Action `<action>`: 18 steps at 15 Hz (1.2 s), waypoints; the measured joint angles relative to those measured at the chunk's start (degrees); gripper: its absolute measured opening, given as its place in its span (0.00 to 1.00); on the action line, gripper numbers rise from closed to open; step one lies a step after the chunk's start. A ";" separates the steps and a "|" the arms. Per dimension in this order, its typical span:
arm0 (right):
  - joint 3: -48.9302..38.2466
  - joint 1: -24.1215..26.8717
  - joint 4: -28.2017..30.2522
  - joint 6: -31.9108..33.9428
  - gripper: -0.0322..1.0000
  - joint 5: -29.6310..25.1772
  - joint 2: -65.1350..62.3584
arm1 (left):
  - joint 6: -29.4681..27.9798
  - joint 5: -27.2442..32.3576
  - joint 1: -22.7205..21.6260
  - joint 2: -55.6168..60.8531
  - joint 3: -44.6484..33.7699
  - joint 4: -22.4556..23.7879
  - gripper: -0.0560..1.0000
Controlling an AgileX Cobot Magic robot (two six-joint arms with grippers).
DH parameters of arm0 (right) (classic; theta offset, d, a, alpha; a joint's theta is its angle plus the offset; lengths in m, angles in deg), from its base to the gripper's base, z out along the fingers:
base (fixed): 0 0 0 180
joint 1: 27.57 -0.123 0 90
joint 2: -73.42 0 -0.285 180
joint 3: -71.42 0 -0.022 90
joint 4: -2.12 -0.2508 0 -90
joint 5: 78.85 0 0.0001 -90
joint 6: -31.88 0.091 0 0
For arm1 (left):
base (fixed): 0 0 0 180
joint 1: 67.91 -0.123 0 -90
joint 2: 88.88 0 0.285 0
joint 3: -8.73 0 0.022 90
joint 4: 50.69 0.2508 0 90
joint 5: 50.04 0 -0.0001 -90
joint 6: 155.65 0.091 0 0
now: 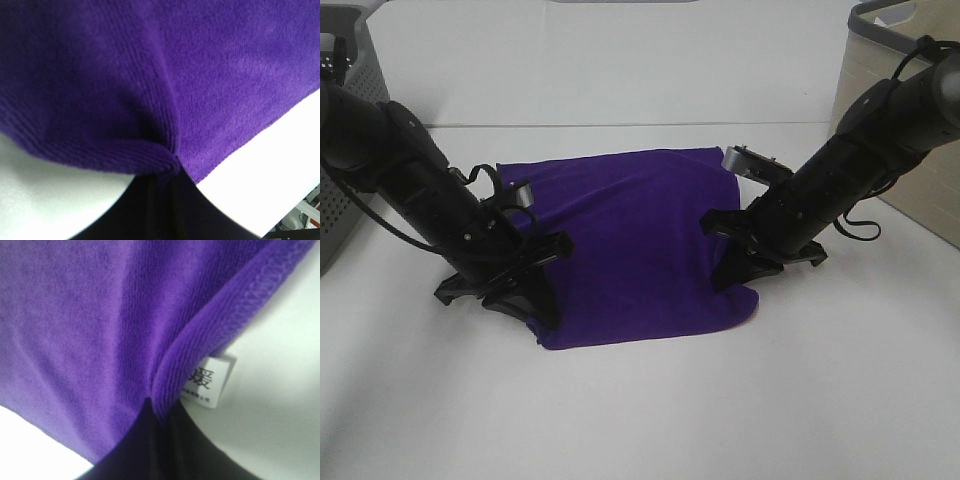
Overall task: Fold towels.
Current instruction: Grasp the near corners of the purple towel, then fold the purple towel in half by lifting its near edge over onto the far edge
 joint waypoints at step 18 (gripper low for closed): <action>23.55 -0.69 8.94 9.00 0.06 -2.52 -5.96 | -2.06 -15.81 -0.11 12.89 10.03 16.79 0.05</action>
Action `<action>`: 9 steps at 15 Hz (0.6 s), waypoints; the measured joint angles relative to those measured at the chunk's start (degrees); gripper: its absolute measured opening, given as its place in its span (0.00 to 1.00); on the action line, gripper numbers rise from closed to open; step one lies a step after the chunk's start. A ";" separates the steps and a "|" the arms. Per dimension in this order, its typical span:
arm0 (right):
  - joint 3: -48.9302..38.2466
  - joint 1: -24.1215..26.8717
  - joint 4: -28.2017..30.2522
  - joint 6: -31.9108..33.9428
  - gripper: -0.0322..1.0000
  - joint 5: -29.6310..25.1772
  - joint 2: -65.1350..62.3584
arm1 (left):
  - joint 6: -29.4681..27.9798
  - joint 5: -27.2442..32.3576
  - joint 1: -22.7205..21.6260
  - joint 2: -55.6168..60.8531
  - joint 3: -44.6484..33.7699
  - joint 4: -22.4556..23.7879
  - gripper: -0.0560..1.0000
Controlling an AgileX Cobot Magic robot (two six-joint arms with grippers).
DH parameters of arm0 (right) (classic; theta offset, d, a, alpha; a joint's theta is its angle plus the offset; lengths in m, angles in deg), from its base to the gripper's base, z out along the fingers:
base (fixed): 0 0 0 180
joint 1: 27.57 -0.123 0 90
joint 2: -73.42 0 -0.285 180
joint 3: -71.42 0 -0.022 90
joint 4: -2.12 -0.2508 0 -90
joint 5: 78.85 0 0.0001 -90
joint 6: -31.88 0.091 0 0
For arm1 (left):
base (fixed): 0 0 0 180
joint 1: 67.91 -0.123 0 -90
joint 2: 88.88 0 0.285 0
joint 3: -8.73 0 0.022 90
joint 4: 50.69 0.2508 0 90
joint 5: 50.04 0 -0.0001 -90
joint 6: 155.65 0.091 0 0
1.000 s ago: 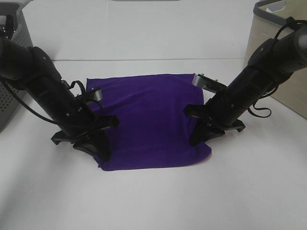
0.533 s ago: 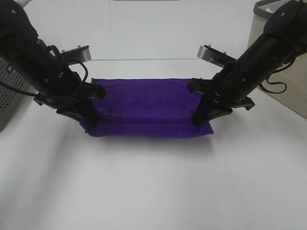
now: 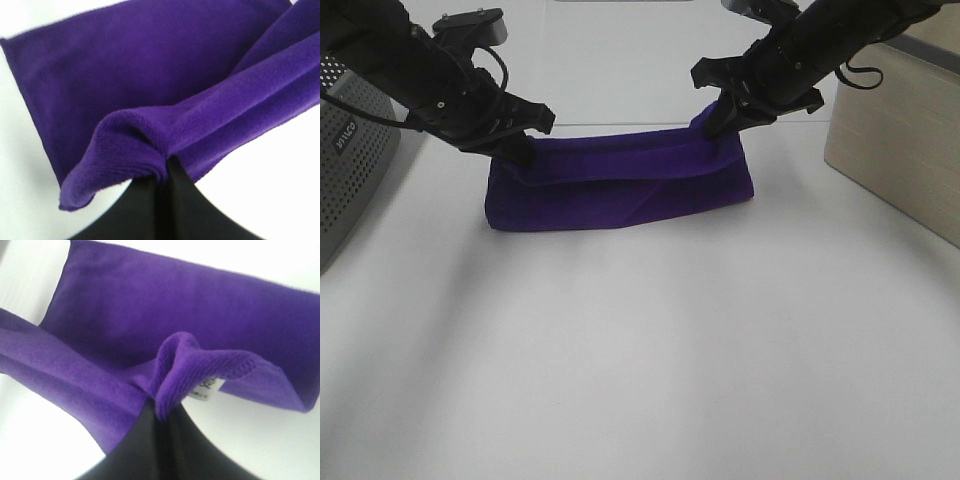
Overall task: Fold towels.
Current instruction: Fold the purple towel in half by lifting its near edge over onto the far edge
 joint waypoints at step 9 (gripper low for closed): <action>9.68 0.06 4.93 2.41 0.08 6.42 15.87 | 4.30 -2.41 -1.95 -19.65 19.08 -0.29 0.05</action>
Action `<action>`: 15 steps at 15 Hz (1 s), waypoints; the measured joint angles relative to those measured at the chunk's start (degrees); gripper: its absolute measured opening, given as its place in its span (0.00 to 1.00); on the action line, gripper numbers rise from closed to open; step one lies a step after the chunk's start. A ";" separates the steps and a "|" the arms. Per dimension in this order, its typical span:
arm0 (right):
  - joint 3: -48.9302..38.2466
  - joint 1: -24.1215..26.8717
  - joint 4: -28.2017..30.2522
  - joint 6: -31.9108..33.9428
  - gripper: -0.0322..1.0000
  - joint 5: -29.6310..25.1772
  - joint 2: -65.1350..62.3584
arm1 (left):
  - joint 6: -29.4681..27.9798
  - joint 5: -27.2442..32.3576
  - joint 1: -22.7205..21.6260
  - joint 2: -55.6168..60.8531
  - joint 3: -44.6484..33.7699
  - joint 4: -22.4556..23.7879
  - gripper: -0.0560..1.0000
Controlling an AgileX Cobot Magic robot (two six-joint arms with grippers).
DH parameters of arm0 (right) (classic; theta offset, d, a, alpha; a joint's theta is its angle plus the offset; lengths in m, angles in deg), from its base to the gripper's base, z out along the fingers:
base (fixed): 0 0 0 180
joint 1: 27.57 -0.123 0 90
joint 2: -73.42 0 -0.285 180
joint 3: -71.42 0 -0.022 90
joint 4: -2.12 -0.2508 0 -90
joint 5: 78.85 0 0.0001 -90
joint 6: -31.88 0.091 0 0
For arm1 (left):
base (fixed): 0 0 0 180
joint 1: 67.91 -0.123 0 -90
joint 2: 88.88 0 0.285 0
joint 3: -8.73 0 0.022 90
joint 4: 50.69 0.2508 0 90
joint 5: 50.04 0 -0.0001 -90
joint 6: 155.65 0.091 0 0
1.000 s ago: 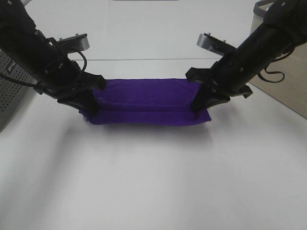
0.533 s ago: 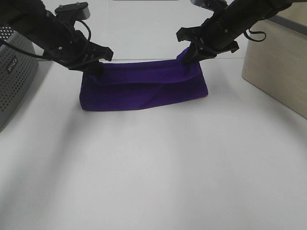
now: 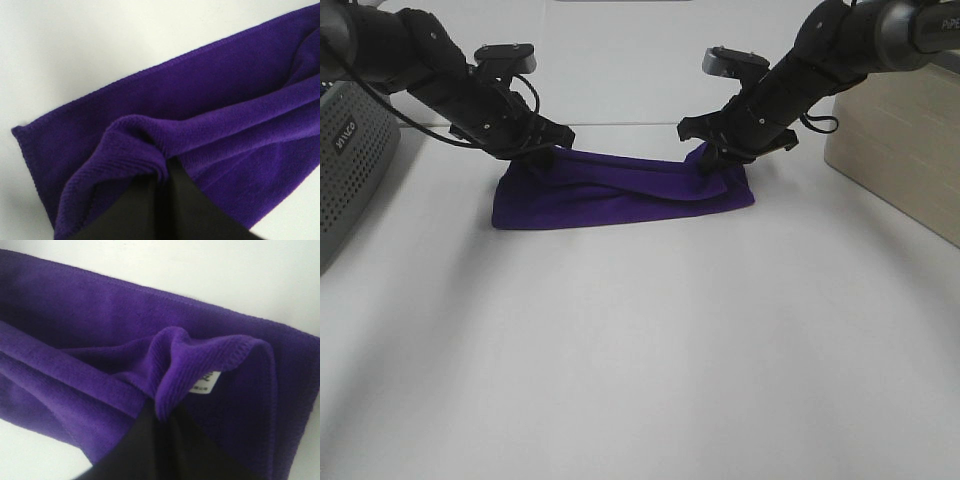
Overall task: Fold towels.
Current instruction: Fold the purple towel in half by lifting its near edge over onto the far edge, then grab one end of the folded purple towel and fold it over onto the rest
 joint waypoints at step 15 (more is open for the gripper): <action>5.56 0.29 10.14 0.06 0.76 -13.18 -8.31 | -13.75 34.84 -0.11 -0.57 14.21 9.40 0.85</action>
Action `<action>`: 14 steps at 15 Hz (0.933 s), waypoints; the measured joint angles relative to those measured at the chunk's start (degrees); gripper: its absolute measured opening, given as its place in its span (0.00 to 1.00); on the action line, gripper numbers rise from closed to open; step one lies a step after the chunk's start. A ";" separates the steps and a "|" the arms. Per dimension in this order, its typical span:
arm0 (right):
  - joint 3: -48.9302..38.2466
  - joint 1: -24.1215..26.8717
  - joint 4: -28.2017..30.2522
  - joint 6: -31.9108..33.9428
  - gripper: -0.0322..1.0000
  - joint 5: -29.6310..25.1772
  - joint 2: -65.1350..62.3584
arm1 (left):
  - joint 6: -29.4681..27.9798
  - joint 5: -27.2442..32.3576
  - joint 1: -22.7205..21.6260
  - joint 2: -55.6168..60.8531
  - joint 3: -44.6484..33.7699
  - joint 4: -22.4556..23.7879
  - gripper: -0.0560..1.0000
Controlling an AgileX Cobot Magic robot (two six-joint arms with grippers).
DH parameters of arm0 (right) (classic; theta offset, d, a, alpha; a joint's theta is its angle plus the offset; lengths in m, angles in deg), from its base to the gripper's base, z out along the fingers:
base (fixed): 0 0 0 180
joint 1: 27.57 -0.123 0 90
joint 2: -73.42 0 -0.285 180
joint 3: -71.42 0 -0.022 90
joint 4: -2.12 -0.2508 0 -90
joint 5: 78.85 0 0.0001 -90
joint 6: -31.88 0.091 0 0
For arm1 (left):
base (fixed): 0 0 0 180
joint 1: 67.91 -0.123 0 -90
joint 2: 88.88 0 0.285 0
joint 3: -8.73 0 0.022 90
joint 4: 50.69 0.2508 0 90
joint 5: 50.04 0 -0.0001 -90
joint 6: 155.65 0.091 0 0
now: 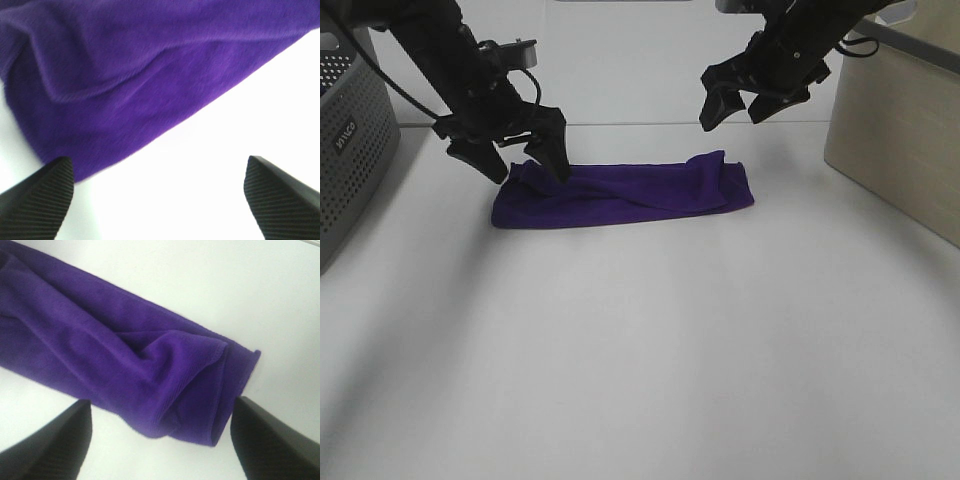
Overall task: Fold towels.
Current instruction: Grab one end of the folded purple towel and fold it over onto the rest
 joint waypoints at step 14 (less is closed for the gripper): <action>0.52 0.00 0.69 3.50 0.76 -19.54 -2.92 | 10.20 4.76 -14.50 -11.75 6.93 -15.70 0.85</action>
